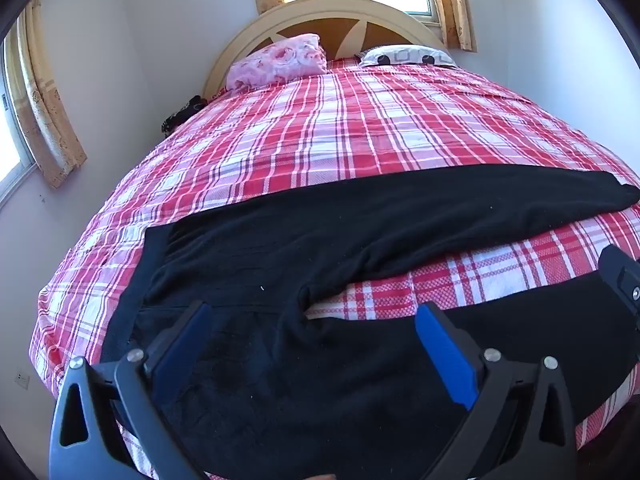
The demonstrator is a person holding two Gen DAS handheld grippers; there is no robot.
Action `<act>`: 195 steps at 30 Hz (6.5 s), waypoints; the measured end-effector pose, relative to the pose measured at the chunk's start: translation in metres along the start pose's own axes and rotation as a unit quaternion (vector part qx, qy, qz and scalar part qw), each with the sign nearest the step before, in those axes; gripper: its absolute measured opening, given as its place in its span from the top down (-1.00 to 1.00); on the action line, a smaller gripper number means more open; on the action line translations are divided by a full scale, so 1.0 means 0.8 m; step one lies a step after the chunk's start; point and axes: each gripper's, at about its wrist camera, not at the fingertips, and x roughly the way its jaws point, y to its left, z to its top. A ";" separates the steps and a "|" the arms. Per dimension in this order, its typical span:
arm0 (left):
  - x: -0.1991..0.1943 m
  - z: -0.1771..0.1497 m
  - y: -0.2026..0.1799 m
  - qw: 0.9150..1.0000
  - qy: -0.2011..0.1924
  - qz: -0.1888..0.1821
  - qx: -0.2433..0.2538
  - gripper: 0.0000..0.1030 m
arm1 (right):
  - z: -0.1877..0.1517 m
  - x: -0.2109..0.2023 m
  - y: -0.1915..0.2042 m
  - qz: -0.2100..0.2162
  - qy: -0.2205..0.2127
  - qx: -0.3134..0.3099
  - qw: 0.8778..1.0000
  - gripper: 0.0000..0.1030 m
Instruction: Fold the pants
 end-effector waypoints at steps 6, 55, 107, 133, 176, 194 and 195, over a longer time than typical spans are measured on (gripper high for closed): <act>-0.007 0.000 -0.002 1.000 -0.001 -0.001 -0.002 -1.00 | 0.002 0.002 0.004 -0.002 0.000 -0.001 1.000 -0.98; -0.003 -0.008 -0.004 1.000 0.015 -0.016 0.000 -1.00 | -0.006 -0.003 -0.005 -0.005 0.003 0.006 1.000 -0.98; 0.042 -0.002 0.054 0.999 0.045 -0.011 -0.016 -1.00 | -0.005 0.028 0.014 0.015 0.022 -0.038 0.999 -0.98; 0.206 0.041 0.185 0.981 0.145 0.027 -0.124 -1.00 | 0.083 0.317 0.269 0.198 0.166 -0.353 0.899 -0.46; 0.160 0.043 0.232 0.952 0.142 -0.086 -0.257 -1.00 | -0.096 0.088 0.192 0.273 0.100 -0.413 0.863 0.92; 0.048 -0.017 0.264 0.962 0.045 -0.120 -0.243 0.73 | -0.057 0.000 0.167 0.298 0.034 -0.360 0.883 0.92; 0.040 -0.026 0.262 0.966 0.044 -0.110 -0.230 0.73 | -0.060 -0.010 0.165 0.299 0.035 -0.365 0.881 0.92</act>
